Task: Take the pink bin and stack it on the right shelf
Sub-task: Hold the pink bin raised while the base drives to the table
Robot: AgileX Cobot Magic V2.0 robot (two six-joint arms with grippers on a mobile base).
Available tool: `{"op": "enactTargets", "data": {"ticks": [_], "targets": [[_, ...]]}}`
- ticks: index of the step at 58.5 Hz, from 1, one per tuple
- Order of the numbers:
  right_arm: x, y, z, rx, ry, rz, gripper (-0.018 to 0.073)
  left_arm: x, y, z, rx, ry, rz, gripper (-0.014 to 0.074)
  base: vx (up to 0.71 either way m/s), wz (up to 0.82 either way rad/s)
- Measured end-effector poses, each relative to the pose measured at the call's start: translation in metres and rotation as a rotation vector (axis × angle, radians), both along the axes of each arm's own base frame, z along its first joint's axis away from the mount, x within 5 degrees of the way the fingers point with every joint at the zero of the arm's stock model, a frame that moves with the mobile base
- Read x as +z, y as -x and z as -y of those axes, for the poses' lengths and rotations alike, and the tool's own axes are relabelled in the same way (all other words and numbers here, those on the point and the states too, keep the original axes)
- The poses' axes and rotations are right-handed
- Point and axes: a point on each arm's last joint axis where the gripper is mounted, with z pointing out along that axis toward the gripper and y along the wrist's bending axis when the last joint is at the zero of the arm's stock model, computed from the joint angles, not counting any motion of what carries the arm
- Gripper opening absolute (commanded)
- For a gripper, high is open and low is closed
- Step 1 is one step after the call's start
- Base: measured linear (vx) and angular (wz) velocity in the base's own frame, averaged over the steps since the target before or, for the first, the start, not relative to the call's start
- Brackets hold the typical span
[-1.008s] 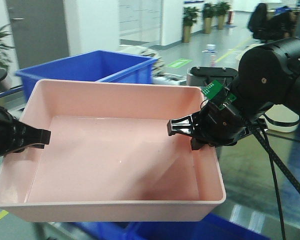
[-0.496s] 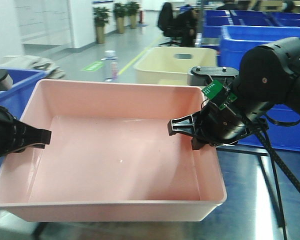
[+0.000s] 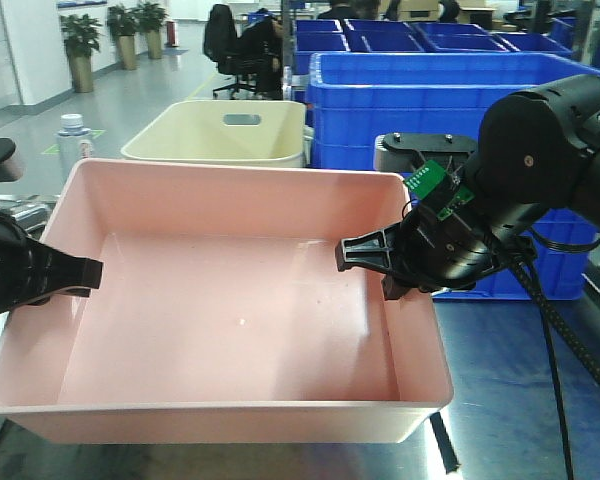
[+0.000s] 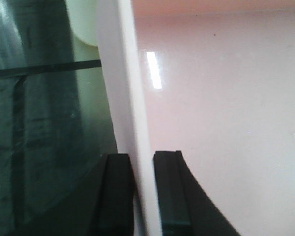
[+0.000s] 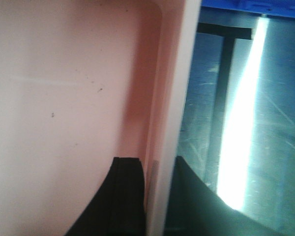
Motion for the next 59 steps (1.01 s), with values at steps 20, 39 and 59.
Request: {"op": "enactTargets", "data": {"ticks": [20, 39, 59], "targets": [[0.0, 0.0, 0.0, 0.0, 0.0, 0.0, -0.0011, 0.0, 0.0, 0.0, 0.0, 0.0, 0.0, -0.0001, 0.03, -0.12], [0.0, 0.0, 0.0, 0.0, 0.0, 0.0, -0.0011, 0.0, 0.0, 0.0, 0.0, 0.0, 0.0, -0.0001, 0.0, 0.0], [0.0, 0.0, -0.0001, 0.0, -0.001, -0.001, -0.0011, -0.0009, -0.0003, 0.0001, -0.001, -0.001, -0.006, -0.0001, 0.0, 0.0]]}}
